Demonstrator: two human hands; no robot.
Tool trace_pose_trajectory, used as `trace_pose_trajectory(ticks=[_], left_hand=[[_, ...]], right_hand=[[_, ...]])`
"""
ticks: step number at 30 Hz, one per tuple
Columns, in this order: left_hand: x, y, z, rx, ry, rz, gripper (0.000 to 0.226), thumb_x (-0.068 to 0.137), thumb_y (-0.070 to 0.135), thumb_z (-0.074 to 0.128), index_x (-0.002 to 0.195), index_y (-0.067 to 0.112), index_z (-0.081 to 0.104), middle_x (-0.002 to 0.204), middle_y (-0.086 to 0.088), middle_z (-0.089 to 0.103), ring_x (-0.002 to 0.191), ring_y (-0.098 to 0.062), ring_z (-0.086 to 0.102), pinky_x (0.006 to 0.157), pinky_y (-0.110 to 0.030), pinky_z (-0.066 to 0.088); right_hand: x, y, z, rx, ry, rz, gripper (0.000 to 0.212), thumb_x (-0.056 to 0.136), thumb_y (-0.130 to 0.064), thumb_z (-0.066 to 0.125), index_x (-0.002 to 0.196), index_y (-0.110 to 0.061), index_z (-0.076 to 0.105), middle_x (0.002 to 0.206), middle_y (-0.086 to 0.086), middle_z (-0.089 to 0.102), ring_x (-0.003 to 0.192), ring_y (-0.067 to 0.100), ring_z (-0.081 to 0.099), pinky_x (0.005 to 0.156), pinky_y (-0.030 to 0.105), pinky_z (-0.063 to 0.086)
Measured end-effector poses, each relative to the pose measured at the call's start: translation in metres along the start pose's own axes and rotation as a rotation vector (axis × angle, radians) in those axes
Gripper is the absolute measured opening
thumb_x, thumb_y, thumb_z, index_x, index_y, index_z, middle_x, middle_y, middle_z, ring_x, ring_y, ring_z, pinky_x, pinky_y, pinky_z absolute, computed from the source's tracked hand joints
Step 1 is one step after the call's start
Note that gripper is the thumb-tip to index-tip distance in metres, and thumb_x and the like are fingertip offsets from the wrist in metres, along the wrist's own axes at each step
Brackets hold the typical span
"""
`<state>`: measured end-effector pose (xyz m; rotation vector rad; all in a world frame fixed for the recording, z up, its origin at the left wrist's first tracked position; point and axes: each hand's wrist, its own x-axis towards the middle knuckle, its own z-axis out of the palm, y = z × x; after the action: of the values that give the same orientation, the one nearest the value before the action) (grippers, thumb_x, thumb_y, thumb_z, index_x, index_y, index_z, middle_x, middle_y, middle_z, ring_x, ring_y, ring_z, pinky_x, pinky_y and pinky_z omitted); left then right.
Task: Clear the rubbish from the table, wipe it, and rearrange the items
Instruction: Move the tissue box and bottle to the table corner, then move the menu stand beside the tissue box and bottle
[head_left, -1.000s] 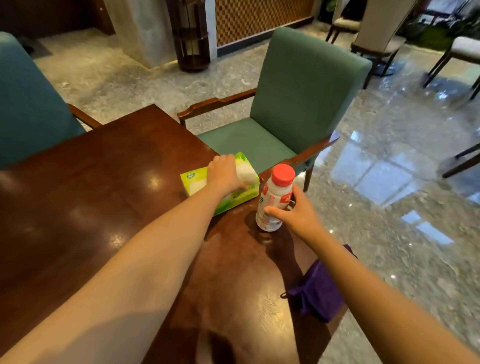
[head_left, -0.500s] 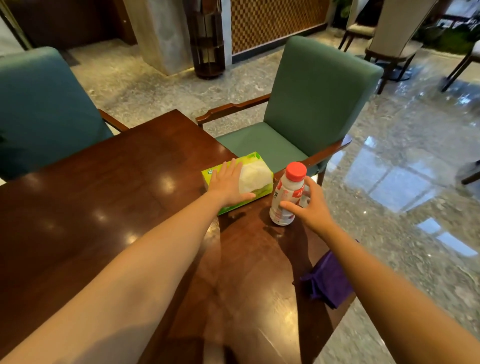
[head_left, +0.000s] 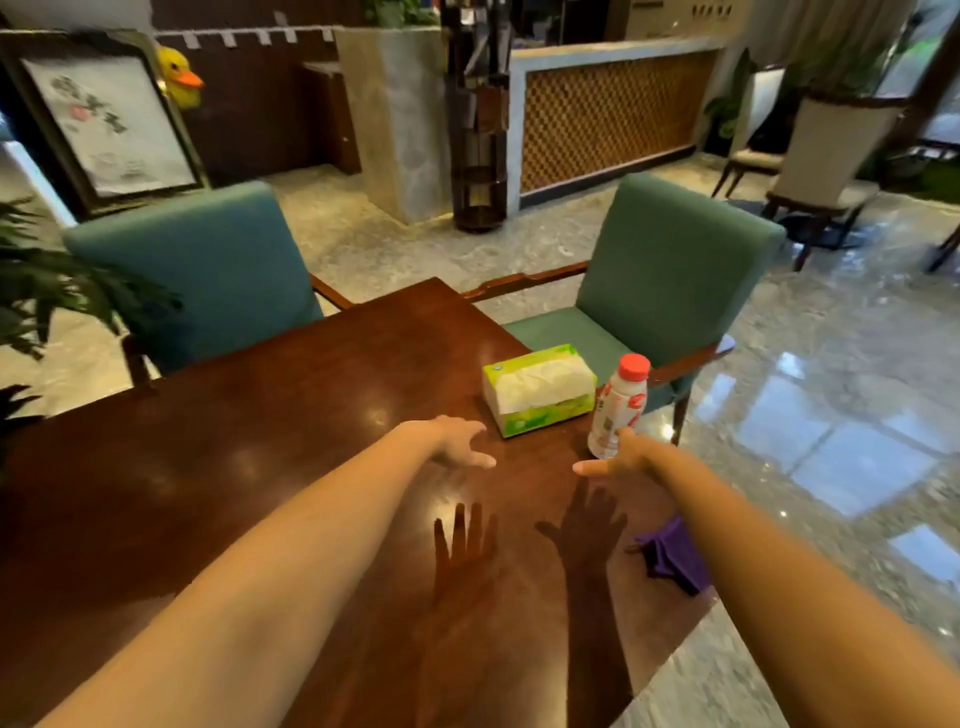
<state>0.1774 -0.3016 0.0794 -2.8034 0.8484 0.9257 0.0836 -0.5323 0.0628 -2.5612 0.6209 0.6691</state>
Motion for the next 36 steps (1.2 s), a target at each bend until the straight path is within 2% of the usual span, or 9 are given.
trace_pose_trajectory(ticks=[1, 2, 5, 10, 14, 17, 23, 29, 36], left_hand=[[-0.019, -0.009, 0.002, -0.003, -0.038, -0.014, 0.074, 0.091, 0.056, 0.042, 0.149, 0.019, 0.016, 0.158, -0.006, 0.018, 0.145, -0.028, 0.019, 0.118, -0.042, 0.02], [-0.037, -0.019, 0.003, -0.011, -0.066, -0.024, 0.073, 0.091, 0.055, 0.041, 0.149, 0.019, 0.017, 0.158, -0.005, 0.019, 0.145, -0.026, 0.02, 0.117, -0.041, 0.02], [-0.095, -0.055, 0.006, -0.041, -0.08, -0.062, 0.071, 0.091, 0.055, 0.042, 0.148, 0.018, 0.022, 0.157, -0.004, 0.024, 0.143, -0.025, 0.025, 0.117, -0.04, 0.024], [-0.203, -0.113, 0.019, -0.072, -0.039, -0.139, 0.067, 0.091, 0.054, 0.042, 0.146, 0.018, 0.029, 0.153, -0.003, 0.031, 0.141, -0.023, 0.029, 0.116, -0.038, 0.024], [-0.29, -0.156, 0.039, -0.126, 0.0, -0.222, 0.061, 0.093, 0.05, 0.043, 0.144, 0.019, 0.033, 0.152, -0.002, 0.033, 0.14, -0.021, 0.03, 0.113, -0.033, 0.023], [-0.349, -0.192, 0.057, -0.144, 0.046, -0.294, 0.064, 0.091, 0.052, 0.043, 0.145, 0.019, 0.033, 0.152, -0.001, 0.033, 0.14, -0.021, 0.031, 0.114, -0.034, 0.024], [-0.446, -0.248, 0.106, -0.28, 0.174, -0.462, 0.066, 0.091, 0.054, 0.043, 0.146, 0.02, 0.029, 0.151, 0.0, 0.036, 0.137, -0.02, 0.035, 0.112, -0.032, 0.027], [-0.488, -0.267, 0.171, -0.346, 0.42, -0.542, 0.064, 0.092, 0.046, 0.047, 0.146, 0.02, 0.027, 0.153, -0.002, 0.033, 0.139, -0.021, 0.034, 0.114, -0.035, 0.028], [-0.457, -0.273, 0.242, -0.462, 0.431, -0.572, 0.072, 0.091, 0.048, 0.049, 0.149, 0.022, 0.017, 0.157, -0.001, 0.023, 0.144, -0.021, 0.022, 0.116, -0.041, 0.026]], right_hand=[[-0.021, -0.019, -0.001, -0.071, -0.049, 0.007, 0.113, 0.067, -0.069, 0.065, 0.149, -0.011, 0.013, 0.154, 0.011, 0.027, 0.139, 0.031, 0.032, 0.114, 0.043, 0.031], [-0.038, -0.037, -0.002, -0.126, -0.093, -0.012, 0.106, 0.072, -0.066, 0.062, 0.149, -0.012, 0.011, 0.156, 0.01, 0.024, 0.14, 0.032, 0.029, 0.115, 0.044, 0.029], [-0.081, -0.092, 0.002, -0.278, -0.156, -0.088, 0.102, 0.075, -0.068, 0.057, 0.151, -0.02, 0.009, 0.159, 0.005, 0.014, 0.144, 0.03, 0.02, 0.115, 0.047, 0.023], [-0.139, -0.186, 0.038, -0.486, -0.262, -0.288, 0.094, 0.08, -0.06, 0.056, 0.151, -0.019, 0.009, 0.16, 0.003, 0.005, 0.147, 0.026, 0.012, 0.117, 0.041, 0.02], [-0.182, -0.259, 0.076, -0.606, -0.322, -0.417, 0.088, 0.082, -0.057, 0.056, 0.15, -0.02, 0.014, 0.16, 0.002, 0.007, 0.146, 0.028, 0.013, 0.117, 0.045, 0.023], [-0.216, -0.311, 0.099, -0.669, -0.342, -0.541, 0.08, 0.086, -0.051, 0.056, 0.149, -0.018, 0.019, 0.159, 0.003, 0.012, 0.145, 0.027, 0.019, 0.114, 0.042, 0.026], [-0.265, -0.394, 0.138, -0.684, -0.309, -0.763, 0.087, 0.079, -0.054, 0.064, 0.148, -0.023, 0.021, 0.157, 0.002, 0.023, 0.142, 0.028, 0.026, 0.114, 0.044, 0.029], [-0.291, -0.427, 0.17, -0.649, -0.156, -1.082, 0.082, 0.081, -0.048, 0.065, 0.146, -0.02, 0.024, 0.154, 0.006, 0.027, 0.14, 0.025, 0.029, 0.113, 0.04, 0.03], [-0.272, -0.435, 0.216, -0.66, -0.175, -1.214, 0.081, 0.081, -0.043, 0.066, 0.145, -0.016, 0.025, 0.151, 0.011, 0.028, 0.139, 0.029, 0.027, 0.114, 0.041, 0.028]])
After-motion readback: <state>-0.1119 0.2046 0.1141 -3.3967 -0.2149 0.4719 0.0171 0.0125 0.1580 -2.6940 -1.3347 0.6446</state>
